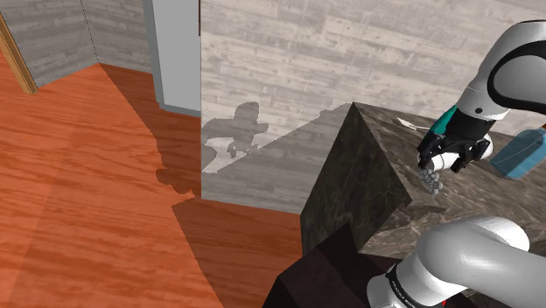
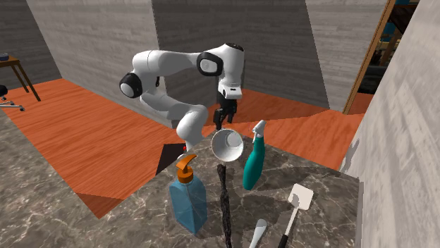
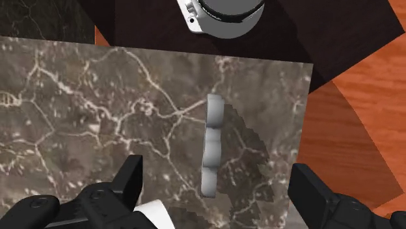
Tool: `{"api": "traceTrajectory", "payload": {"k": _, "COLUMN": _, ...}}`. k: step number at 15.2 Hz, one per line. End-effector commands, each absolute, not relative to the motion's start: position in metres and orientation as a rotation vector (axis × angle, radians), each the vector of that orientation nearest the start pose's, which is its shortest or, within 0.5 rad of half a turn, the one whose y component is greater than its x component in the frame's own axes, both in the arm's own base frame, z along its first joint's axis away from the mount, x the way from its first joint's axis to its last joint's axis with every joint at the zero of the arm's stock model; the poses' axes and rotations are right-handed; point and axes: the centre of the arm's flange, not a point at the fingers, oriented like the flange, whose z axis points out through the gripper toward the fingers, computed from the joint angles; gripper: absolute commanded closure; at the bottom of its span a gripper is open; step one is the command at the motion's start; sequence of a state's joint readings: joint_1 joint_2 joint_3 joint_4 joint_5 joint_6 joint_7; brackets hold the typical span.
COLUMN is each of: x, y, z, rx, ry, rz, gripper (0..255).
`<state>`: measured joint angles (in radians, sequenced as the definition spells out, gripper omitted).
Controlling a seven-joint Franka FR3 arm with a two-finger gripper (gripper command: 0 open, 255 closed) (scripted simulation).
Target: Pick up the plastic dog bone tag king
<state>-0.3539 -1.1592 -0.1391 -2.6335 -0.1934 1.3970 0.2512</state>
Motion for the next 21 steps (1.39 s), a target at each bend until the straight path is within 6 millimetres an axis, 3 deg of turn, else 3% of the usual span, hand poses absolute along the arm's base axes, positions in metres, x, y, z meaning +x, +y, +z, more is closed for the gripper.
{"api": "traceTrajectory", "payload": {"k": 1, "x": 0.157, "y": -0.127, "z": 0.529, "rx": -3.008, "ry": 1.093, "rz": 0.141, "gripper": 0}}
{"api": "traceTrajectory", "payload": {"k": 8, "x": 0.157, "y": -0.127, "z": 0.499, "rx": -3.008, "ry": 1.093, "rz": 0.141, "gripper": 0}}
{"api": "traceTrajectory", "payload": {"k": 9, "x": 0.157, "y": -0.127, "z": 0.499, "rx": -3.008, "ry": 1.093, "rz": 0.141, "gripper": 255}}
{"api": "traceTrajectory", "payload": {"k": 18, "x": 0.157, "y": -0.127, "z": 0.499, "rx": -3.008, "ry": 1.093, "rz": 0.141, "gripper": 255}}
{"api": "traceTrajectory", "payload": {"k": 21, "x": 0.157, "y": -0.127, "z": 0.515, "rx": -3.008, "ry": 1.093, "rz": 0.141, "gripper": 255}}
